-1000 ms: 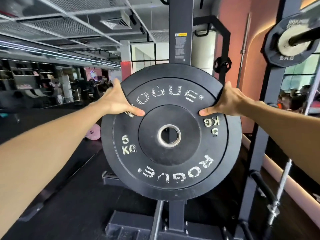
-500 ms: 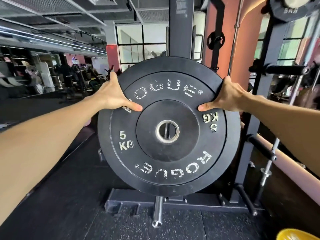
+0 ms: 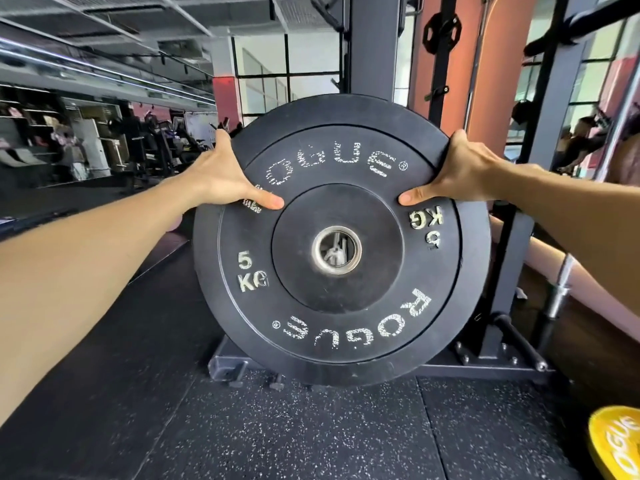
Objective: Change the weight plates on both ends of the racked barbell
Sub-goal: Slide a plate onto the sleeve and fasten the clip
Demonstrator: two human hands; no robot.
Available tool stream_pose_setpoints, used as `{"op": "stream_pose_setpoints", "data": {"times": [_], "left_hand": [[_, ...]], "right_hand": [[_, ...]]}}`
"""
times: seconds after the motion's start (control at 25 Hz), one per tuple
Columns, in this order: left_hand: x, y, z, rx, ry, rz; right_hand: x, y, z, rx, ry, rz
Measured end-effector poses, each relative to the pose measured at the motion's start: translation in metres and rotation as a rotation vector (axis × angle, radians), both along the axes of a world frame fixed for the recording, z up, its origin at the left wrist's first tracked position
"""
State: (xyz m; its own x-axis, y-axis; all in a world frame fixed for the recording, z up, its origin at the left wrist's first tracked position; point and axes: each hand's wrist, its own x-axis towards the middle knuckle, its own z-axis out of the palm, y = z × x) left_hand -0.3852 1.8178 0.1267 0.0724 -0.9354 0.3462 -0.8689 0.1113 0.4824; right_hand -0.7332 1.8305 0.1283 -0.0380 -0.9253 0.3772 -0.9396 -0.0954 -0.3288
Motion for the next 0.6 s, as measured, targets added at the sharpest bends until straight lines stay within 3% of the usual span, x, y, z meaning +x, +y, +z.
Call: {"op": "stream_pose_setpoints", "data": {"times": [0.32, 0.6], "left_hand": [[0.011, 0.000, -0.126, -0.011, 0.010, -0.058], [0.022, -0.012, -0.188, 0.047, 0.026, -0.079]], "right_hand": [[0.008, 0.008, -0.130, -0.021, -0.023, -0.011], [0.019, 0.007, -0.184, 0.056, 0.001, -0.030]]}}
